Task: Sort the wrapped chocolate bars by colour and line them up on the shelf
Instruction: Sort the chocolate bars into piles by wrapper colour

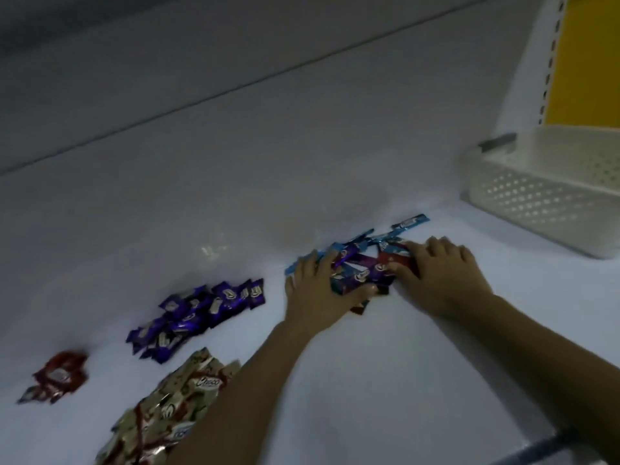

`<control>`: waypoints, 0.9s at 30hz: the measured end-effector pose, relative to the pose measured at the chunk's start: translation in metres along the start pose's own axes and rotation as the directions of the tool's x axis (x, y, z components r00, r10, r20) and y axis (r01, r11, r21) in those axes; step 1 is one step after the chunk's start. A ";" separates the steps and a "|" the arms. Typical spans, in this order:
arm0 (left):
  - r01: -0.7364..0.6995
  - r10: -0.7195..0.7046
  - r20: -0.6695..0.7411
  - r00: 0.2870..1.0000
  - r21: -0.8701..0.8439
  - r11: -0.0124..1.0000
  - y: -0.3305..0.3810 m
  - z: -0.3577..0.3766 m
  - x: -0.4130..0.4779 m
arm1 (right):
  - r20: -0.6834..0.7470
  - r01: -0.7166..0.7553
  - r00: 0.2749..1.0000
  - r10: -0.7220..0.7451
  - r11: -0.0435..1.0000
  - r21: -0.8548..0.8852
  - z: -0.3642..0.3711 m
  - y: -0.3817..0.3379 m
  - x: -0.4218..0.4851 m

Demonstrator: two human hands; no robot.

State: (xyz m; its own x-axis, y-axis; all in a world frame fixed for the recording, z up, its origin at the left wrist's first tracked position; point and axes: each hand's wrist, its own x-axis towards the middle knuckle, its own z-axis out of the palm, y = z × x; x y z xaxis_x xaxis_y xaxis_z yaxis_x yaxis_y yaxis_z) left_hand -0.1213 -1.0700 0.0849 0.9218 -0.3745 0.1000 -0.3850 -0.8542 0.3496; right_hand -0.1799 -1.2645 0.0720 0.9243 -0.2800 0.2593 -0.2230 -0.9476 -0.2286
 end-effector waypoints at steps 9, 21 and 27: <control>-0.157 0.157 -0.026 0.987 0.012 0.988 0.032 0.024 0.024 | 0.085 -0.028 0.996 0.026 0.999 0.025 0.000 0.002 0.002; -0.055 0.061 -0.139 0.989 0.044 0.998 0.037 0.026 0.018 | -0.022 0.045 0.999 -0.041 0.975 0.218 -0.007 0.002 -0.002; 0.071 -0.070 -0.092 0.993 0.009 0.997 0.043 0.024 0.021 | -0.129 0.023 0.992 -0.001 0.985 0.170 -0.003 0.004 0.003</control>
State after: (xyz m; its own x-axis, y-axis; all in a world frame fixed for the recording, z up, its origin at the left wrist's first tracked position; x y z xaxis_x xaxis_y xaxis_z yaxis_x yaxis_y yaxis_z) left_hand -0.1197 -1.1230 0.0799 0.9467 -0.2791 0.1610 -0.3190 -0.8820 0.3469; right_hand -0.1788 -1.2700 0.0743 0.8767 -0.2966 0.3788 -0.1458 -0.9141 -0.3784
